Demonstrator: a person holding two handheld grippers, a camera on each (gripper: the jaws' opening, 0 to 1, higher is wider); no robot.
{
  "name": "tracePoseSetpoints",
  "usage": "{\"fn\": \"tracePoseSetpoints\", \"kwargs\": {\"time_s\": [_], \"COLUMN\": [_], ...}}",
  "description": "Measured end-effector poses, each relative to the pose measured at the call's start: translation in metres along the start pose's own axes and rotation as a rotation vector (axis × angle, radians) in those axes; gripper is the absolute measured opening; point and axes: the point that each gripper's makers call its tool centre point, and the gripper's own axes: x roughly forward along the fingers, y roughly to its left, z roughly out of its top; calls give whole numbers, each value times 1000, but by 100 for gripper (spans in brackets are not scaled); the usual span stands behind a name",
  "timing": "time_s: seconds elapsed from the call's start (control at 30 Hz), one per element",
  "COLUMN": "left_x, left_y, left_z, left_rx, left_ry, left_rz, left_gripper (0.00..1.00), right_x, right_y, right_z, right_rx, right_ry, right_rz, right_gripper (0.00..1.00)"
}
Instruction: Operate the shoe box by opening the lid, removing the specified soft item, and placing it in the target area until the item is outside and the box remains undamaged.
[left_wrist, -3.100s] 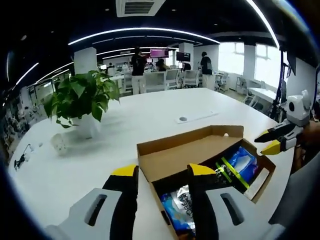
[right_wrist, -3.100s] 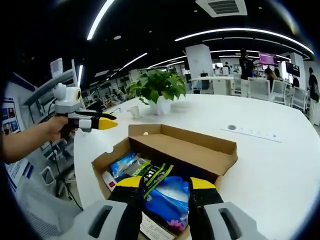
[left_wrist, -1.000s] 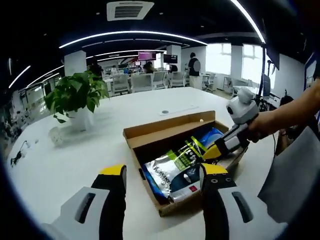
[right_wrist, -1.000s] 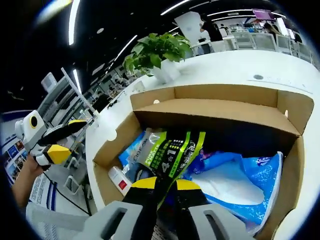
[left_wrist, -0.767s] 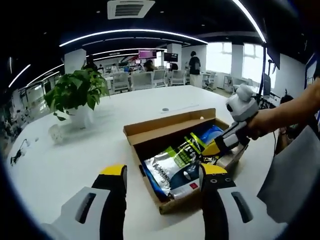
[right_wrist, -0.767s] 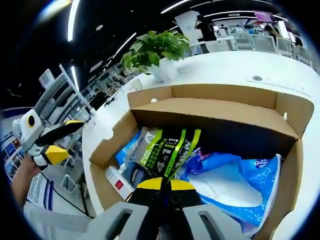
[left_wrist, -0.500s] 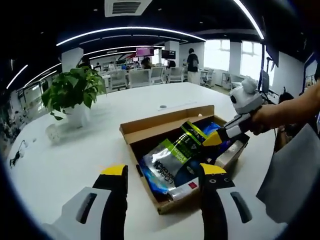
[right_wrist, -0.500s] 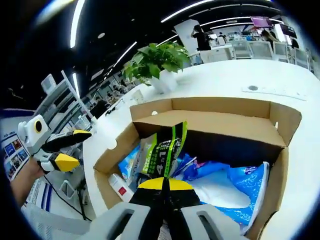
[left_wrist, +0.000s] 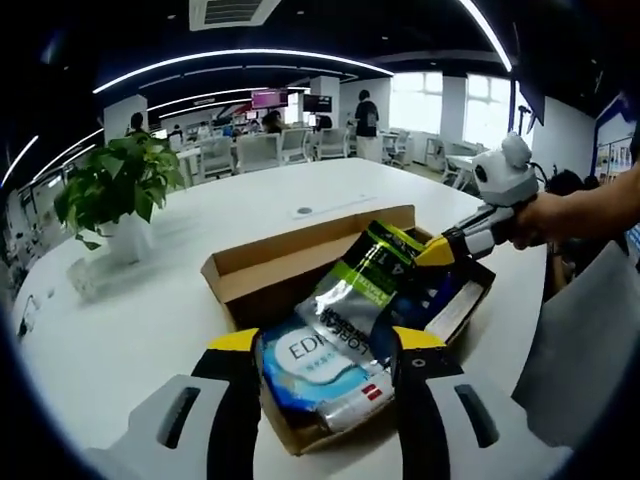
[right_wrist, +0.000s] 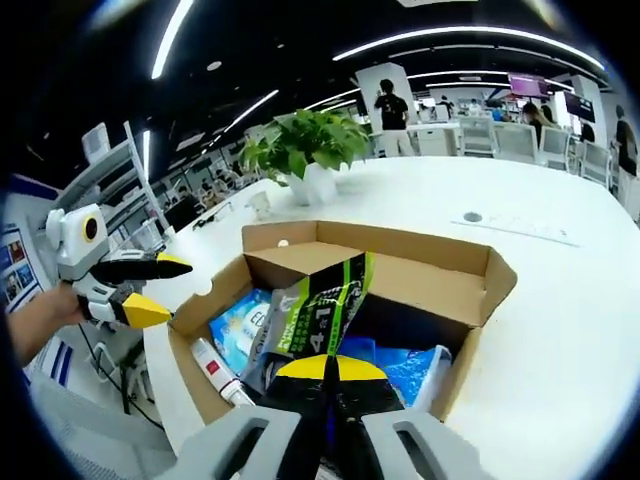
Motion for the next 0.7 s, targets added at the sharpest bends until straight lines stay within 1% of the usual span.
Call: {"fn": "tracePoseSetpoints", "kwargs": {"time_s": [0.17, 0.33, 0.6, 0.7], "left_x": [13, 27, 49, 58], "left_y": [-8, -16, -30, -34], "left_z": [2, 4, -6, -10], "left_rx": [-1, -22, -64, -73], "left_ry": [9, 12, 66, 96], "left_rz": [-25, -53, -99, -116], "left_gripper": [50, 48, 44, 42], "right_x": [-10, -21, -32, -33], "right_y": [-9, -18, -31, -33], "right_z": [2, 2, -6, -8], "right_rx": [-25, -19, -11, -11], "right_ry": [-9, -20, -21, -21], "right_rz": [-22, -43, -75, -82], "right_gripper": [0, 0, 0, 0]}}
